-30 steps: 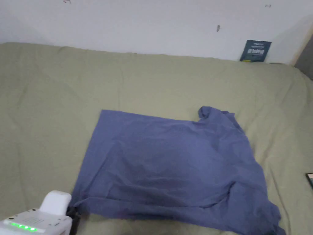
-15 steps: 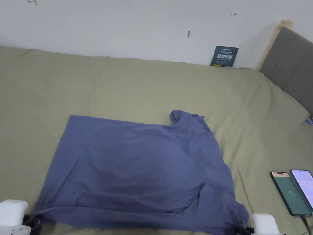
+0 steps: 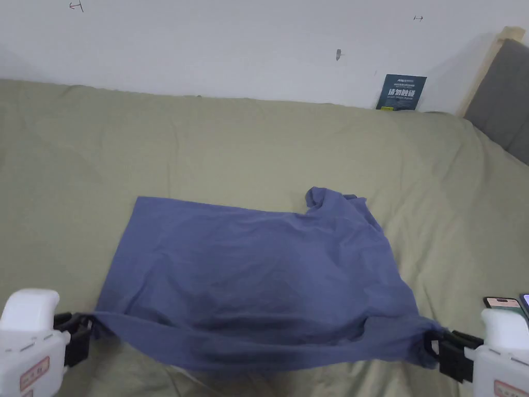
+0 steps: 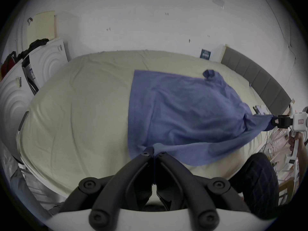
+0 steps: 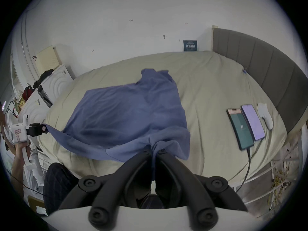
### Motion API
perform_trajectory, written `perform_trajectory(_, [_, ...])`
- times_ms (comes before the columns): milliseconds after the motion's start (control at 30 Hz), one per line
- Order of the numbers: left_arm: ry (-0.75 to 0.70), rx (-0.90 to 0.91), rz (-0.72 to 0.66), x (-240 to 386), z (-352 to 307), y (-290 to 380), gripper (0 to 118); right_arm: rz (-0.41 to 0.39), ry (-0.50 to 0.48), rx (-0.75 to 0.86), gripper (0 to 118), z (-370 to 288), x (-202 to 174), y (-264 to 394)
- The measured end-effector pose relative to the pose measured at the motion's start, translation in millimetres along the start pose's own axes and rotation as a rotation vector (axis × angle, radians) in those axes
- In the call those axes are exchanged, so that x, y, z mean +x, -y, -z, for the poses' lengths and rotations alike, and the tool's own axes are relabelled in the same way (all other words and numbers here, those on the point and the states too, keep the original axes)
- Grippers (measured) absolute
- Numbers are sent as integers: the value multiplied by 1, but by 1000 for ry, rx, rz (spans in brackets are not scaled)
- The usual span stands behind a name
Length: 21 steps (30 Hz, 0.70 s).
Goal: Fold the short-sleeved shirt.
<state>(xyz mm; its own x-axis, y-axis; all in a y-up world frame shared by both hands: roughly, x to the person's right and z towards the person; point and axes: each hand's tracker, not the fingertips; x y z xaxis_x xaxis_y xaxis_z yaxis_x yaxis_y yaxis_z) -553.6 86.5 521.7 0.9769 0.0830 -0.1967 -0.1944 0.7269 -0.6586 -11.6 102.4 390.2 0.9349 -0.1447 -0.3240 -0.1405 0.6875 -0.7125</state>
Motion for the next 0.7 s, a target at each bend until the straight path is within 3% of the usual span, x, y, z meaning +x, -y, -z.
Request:
perform_trajectory(267, [17, 31, -87, -3, 48, -85, 0, 20, -28, 14, 3, 54, 26, -84])
perform_trajectory(467, [-70, -156, -206, -2, 150, -111, 0, -2, 33, -134, 3, 157, 32, -132])
perform_trajectory(600, [-77, -246, -246, -5, 186, -111, 0, 36, 66, -215, 6, 189, 27, -129])
perform_trajectory(633, [-68, -251, -242, -4, 190, -110, 0, 32, 75, -220, 16, 193, 26, -126])
perform_trajectory(667, [-69, -261, -242, -5, 191, -109, 10, 21, 79, -219, 53, 194, 25, -123])
perform_trajectory(700, [-79, -261, -241, -5, 188, -108, 38, 9, 84, -221, 88, 191, 26, -120])
